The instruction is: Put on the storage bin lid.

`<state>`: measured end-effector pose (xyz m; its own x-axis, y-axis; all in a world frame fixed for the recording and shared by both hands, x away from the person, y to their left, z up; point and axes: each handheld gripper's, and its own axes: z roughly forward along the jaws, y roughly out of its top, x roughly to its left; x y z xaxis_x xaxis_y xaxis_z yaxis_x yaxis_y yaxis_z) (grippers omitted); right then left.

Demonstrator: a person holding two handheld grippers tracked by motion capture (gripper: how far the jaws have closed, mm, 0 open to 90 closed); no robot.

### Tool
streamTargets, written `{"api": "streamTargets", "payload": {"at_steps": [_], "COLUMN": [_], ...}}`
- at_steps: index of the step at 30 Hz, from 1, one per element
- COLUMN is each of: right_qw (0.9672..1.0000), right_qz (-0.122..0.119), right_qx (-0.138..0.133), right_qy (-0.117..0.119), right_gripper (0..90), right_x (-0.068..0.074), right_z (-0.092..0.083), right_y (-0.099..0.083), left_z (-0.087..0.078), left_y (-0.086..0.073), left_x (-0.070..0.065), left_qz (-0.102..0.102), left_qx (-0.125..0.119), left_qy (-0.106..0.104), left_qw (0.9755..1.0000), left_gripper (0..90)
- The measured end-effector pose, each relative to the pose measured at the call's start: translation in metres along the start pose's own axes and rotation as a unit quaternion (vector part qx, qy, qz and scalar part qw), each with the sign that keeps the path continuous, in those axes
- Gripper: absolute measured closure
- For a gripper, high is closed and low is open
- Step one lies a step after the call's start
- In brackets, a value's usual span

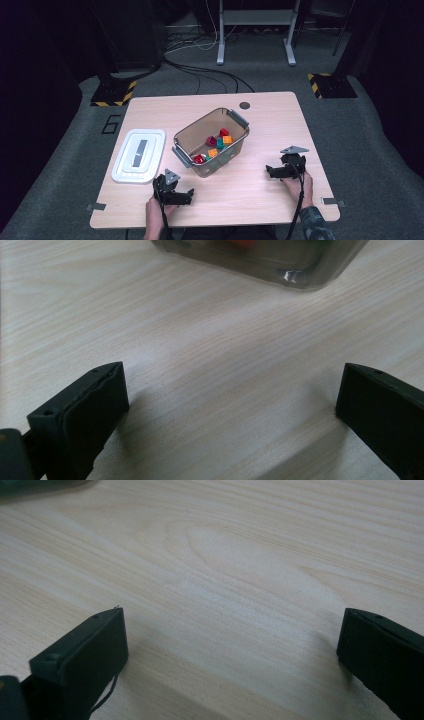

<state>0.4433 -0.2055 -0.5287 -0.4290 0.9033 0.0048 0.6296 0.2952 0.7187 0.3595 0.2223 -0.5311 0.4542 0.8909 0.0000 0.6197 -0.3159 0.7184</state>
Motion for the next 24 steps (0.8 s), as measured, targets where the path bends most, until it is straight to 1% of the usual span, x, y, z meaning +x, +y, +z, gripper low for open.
{"api": "streamTargets", "payload": {"at_steps": [1,4,5,6,8,9,10,11,12,13,15,16,17,18,19,20,21,22,23,24], "right_qw": [1.0000,1.0000,1.0000,1.0000,1.0000,1.0000,1.0000,1.0000,1.0000,1.0000,1.0000,1.0000,1.0000,1.0000,1.0000,1.0000,1.0000,1.0000,1.0000,1.0000], "right_qz": [0.002,0.001,0.005,0.004,0.004,0.004,0.004,0.003,0.003,-0.001,-0.003,-0.004,-0.005,-0.005,-0.001,-0.001,-0.001,-0.001,-0.002,-0.002], "right_qx": [0.004,0.002,0.004,0.004,0.003,0.004,0.003,0.003,0.003,0.004,0.004,0.003,0.003,0.003,0.002,0.002,0.002,0.002,0.002,0.002], "right_qy": [-0.001,-0.003,-0.003,-0.003,-0.002,-0.002,-0.002,-0.002,-0.002,-0.002,-0.001,0.000,0.000,0.000,0.000,0.000,0.000,0.000,0.000,0.000], "right_gripper": [0.0,0.0,0.0,0.0,0.0,0.0,0.0,0.0,0.0,0.0,0.0,0.0,0.0,0.0,0.0,0.0,0.0,0.0,0.0,0.0], "right_x": [0.002,0.001,0.002,0.002,0.002,0.002,0.002,0.002,0.002,0.001,0.001,0.001,0.001,0.001,0.002,0.002,0.002,0.002,0.002,0.002], "right_z": [0.000,0.000,0.000,0.000,0.001,0.001,0.001,0.001,0.001,0.001,0.001,0.001,0.001,0.001,0.002,0.002,0.002,0.002,0.002,0.002], "right_y": [0.000,0.001,0.001,0.001,0.001,0.001,0.001,0.001,0.001,0.001,0.001,0.001,0.001,0.001,0.002,0.002,0.002,0.002,0.002,0.002], "left_z": [0.000,-0.001,-0.001,-0.002,-0.004,-0.004,-0.006,-0.009,-0.009,-0.011,-0.015,-0.017,-0.021,-0.021,-0.024,-0.024,-0.027,-0.027,-0.028,-0.030], "left_y": [0.000,-0.001,-0.001,-0.002,-0.003,-0.004,-0.005,-0.007,-0.007,-0.008,-0.010,-0.010,-0.011,-0.011,-0.010,-0.010,-0.009,-0.009,-0.008,-0.005], "left_x": [0.000,0.002,0.002,0.004,0.006,0.007,0.009,0.013,0.013,0.016,0.022,0.025,0.031,0.031,0.037,0.037,0.043,0.043,0.046,0.052], "left_qz": [-0.006,-0.001,-0.002,0.001,0.000,-0.005,-0.005,-0.013,-0.013,-0.015,-0.019,-0.018,-0.027,-0.027,-0.033,-0.033,-0.037,-0.037,-0.039,-0.042], "left_qx": [-0.001,-0.001,-0.003,0.001,0.001,-0.002,0.001,-0.006,-0.006,-0.008,-0.007,-0.009,-0.012,-0.012,-0.017,-0.017,-0.023,-0.023,-0.022,-0.025], "left_qy": [0.003,0.000,-0.001,-0.002,0.002,0.001,-0.001,-0.001,-0.001,0.002,0.001,0.001,0.005,0.005,0.010,0.010,0.015,0.015,0.017,0.023], "left_qw": [1.0000,1.0000,1.0000,1.0000,1.0000,1.0000,1.0000,0.9999,0.9999,0.9999,0.9998,0.9998,0.9996,0.9996,0.9993,0.9993,0.9989,0.9989,0.9989,0.9986], "left_gripper": [0.2,0.3,0.3,0.3,0.3,0.3,0.5,1.7,2.1,2.1,3.0,3.4,4.3,4.8,5.1,5.6,6.0,6.3,6.4,6.6]}}
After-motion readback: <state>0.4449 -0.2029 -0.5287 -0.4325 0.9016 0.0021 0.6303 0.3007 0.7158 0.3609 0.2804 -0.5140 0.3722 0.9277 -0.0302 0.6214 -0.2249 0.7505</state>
